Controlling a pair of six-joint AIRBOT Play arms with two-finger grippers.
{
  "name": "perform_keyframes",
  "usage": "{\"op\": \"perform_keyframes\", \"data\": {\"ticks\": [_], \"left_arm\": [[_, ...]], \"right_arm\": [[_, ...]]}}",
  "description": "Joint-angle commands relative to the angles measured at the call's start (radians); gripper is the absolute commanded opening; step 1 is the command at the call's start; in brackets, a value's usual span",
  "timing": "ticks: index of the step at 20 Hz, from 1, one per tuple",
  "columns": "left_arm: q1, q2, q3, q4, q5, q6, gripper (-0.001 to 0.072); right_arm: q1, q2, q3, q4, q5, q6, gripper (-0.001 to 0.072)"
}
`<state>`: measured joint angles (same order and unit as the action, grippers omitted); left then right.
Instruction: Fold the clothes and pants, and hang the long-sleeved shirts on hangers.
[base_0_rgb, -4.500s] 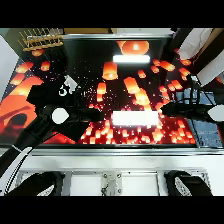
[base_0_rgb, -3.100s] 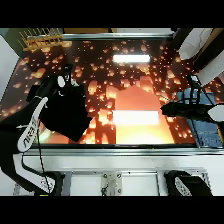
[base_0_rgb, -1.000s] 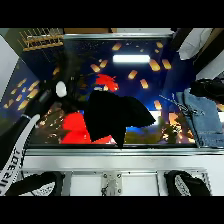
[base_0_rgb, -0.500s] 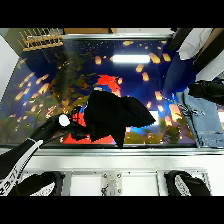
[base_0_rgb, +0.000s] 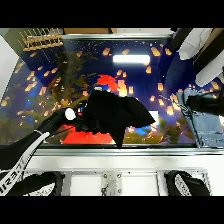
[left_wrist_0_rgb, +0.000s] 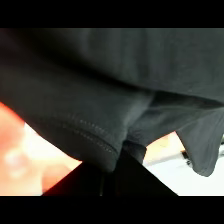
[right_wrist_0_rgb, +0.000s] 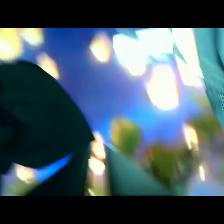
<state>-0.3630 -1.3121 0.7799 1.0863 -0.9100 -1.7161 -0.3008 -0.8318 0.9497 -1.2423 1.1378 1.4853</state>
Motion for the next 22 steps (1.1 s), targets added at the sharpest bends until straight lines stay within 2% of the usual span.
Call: {"op": "perform_keyframes", "data": {"ticks": [1,2,4,9,16,17,18,19,22], "left_arm": [[0.076,0.083,-0.018,0.047,-0.014,0.0,0.0009],[0.093,0.103,-0.031,0.047,-0.013,0.0,0.0009],[0.108,0.128,-0.052,0.047,-0.012,0.0,0.0009],[0.109,0.141,-0.073,0.047,-0.013,0.0,0.0009],[0.109,0.141,-0.074,0.047,-0.003,0.0,0.0009],[0.109,0.141,-0.074,0.047,-0.003,0.0,0.0009],[0.109,0.141,-0.073,0.049,-0.002,0.0,0.0009],[0.116,0.142,-0.066,0.068,-0.006,-0.001,0.0009],[0.187,0.202,0.054,0.209,-0.099,-0.001,0.0009]], "right_arm": [[-0.03,-0.064,-0.182,-0.049,0.026,0.105,0.0486],[-0.02,-0.104,-0.239,-0.015,0.009,0.105,0.0516],[0.018,-0.201,-0.325,0.076,-0.071,0.105,0.0512],[0.23,-0.405,-0.342,0.271,-0.264,0.079,0.0512],[0.41,-0.465,-0.338,0.405,-0.532,0.078,0.0507],[0.416,-0.465,-0.332,0.407,-0.55,0.073,0.0382],[0.415,-0.465,-0.32,0.406,-0.552,0.056,0.0163],[0.408,-0.46,-0.297,0.398,-0.545,0.033,0.0015],[0.332,-0.381,-0.138,0.245,-0.438,0.03,0.0014]]}}
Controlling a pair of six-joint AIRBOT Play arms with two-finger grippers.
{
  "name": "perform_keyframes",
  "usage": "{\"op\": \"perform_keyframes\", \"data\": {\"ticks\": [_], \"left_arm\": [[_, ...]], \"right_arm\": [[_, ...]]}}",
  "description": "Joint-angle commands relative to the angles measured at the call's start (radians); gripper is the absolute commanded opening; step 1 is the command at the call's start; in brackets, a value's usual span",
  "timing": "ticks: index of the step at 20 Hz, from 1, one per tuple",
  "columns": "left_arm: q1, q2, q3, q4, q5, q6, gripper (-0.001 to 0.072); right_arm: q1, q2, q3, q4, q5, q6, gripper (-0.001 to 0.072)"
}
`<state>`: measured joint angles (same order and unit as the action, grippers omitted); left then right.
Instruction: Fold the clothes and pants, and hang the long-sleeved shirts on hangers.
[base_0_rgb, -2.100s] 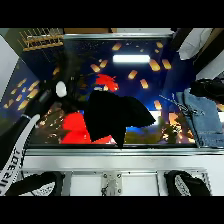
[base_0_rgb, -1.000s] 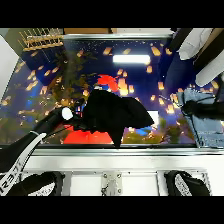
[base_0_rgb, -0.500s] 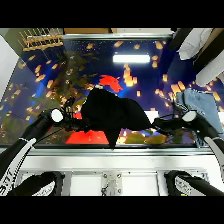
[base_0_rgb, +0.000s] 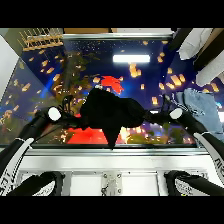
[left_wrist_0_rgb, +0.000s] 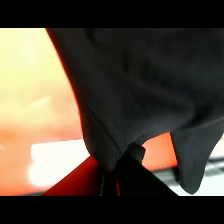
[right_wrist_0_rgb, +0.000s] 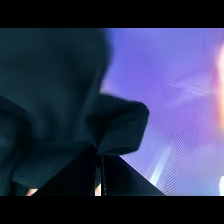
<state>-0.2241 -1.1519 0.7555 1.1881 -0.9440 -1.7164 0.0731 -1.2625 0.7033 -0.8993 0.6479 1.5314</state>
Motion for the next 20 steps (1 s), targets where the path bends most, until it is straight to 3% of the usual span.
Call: {"op": "perform_keyframes", "data": {"ticks": [1,4,8,15,20], "left_arm": [[0.088,0.089,0.151,0.159,-0.104,0.0,0.0009],[0.206,0.257,0.38,0.211,-0.156,0.0,0.0008],[0.254,0.472,0.58,0.2,-0.144,-0.001,0.0009],[0.254,0.724,0.692,0.2,-0.15,-0.001,0.0009],[0.254,0.745,0.684,0.206,-0.237,-0.002,0.0009]], "right_arm": [[-0.084,0.094,0.199,-0.186,0.115,-0.016,0.0014],[-0.207,0.226,0.502,-0.339,0.274,-0.017,0.0014],[-0.303,0.394,0.758,-0.337,0.259,-0.017,0.0014],[-0.327,0.591,0.805,-0.34,0.178,-0.016,0.0014],[-0.326,0.589,0.805,-0.339,0.201,-0.012,0.0014]]}}
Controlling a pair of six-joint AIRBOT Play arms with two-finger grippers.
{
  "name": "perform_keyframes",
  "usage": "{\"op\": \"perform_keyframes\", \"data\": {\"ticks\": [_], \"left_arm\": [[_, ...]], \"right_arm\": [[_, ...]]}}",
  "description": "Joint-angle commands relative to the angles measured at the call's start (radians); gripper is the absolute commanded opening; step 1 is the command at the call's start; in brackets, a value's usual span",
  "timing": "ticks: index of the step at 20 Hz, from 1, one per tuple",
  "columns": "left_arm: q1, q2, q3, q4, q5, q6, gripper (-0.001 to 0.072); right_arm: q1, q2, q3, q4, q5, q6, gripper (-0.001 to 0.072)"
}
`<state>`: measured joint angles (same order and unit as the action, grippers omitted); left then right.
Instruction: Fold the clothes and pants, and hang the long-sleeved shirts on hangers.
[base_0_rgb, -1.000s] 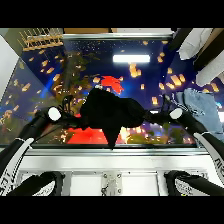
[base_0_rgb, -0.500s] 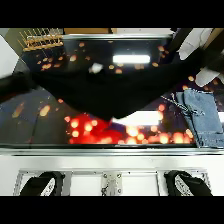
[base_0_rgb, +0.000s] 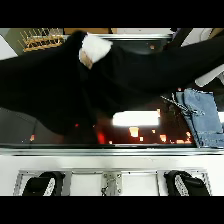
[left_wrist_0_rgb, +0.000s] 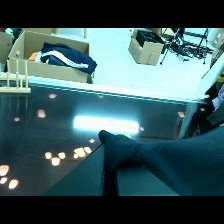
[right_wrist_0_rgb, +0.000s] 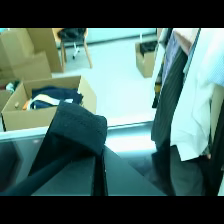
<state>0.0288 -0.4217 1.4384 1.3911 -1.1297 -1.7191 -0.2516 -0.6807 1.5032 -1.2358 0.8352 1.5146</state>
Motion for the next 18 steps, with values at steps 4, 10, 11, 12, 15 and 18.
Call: {"op": "perform_keyframes", "data": {"ticks": [4,10,11,12,15,18], "left_arm": [[0.001,-0.068,-0.141,0.004,-0.156,0.001,0.0009],[-0.096,-0.327,-0.56,-0.107,0.03,0.003,0.0008],[-0.12,-0.382,-0.593,-0.106,0.109,0.004,0.0009],[-0.136,-0.443,-0.611,-0.106,0.175,0.004,0.0009],[-0.149,-0.602,-0.612,-0.106,0.24,0.004,0.0009],[-0.15,-0.695,-0.612,-0.108,0.233,0.005,0.0009]], "right_arm": [[0.0,-0.065,0.003,-0.002,0.177,0.004,0.0014],[0.054,-0.392,-0.053,0.001,0.218,0.003,0.0056],[0.053,-0.459,-0.053,0.001,0.211,0.003,0.0268],[0.05,-0.519,-0.053,0.001,0.223,0.004,0.0524],[0.05,-0.597,-0.087,-0.006,0.347,0.0,0.0575],[0.068,-0.567,-0.287,-0.001,0.387,0.032,0.0574]]}}
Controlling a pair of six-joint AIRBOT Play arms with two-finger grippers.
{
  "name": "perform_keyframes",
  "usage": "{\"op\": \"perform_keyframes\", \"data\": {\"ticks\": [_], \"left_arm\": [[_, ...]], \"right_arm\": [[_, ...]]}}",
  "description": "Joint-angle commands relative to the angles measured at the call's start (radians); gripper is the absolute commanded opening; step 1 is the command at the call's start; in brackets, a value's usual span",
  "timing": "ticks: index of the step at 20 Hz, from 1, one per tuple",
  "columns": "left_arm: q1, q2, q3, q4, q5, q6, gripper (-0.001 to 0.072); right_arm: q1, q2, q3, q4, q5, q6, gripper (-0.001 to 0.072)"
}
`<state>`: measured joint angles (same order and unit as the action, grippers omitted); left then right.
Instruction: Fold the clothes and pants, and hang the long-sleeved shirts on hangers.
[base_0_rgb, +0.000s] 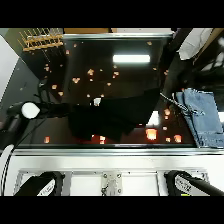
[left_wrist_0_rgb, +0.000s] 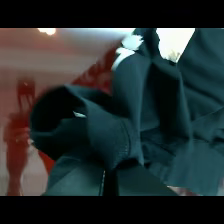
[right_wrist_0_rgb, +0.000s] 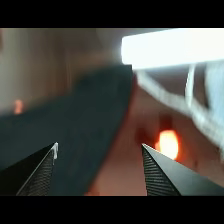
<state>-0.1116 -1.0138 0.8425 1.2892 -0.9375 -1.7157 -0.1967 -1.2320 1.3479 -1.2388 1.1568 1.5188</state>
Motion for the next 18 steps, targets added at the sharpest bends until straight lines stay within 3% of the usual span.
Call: {"op": "perform_keyframes", "data": {"ticks": [1,4,7,11,16,17,18], "left_arm": [[-0.009,-0.12,-0.016,-0.006,0.037,0.001,0.0009],[-0.009,-0.135,-0.016,-0.006,0.033,0.001,0.0009],[-0.009,-0.135,-0.016,-0.004,0.035,0.001,0.0009],[-0.009,-0.135,-0.016,-0.005,0.048,0.001,0.0009],[-0.009,-0.135,-0.016,0.001,0.052,0.001,0.0009],[-0.009,-0.135,-0.016,0.001,0.052,0.001,0.0009],[-0.009,-0.135,-0.016,0.001,0.051,0.001,0.0009]], "right_arm": [[0.029,-0.003,-0.216,0.004,0.061,0.058,0.0574],[0.146,0.013,-0.483,0.057,-0.018,0.071,0.0574],[0.305,0.005,-0.643,0.185,-0.198,0.071,0.0573],[0.487,-0.063,-0.639,0.273,-0.369,0.071,0.0572],[0.578,-0.137,-0.587,0.356,-0.456,0.052,0.0557],[0.581,-0.142,-0.578,0.354,-0.467,0.052,0.0427],[0.579,-0.143,-0.571,0.353,-0.48,0.051,0.0242]]}}
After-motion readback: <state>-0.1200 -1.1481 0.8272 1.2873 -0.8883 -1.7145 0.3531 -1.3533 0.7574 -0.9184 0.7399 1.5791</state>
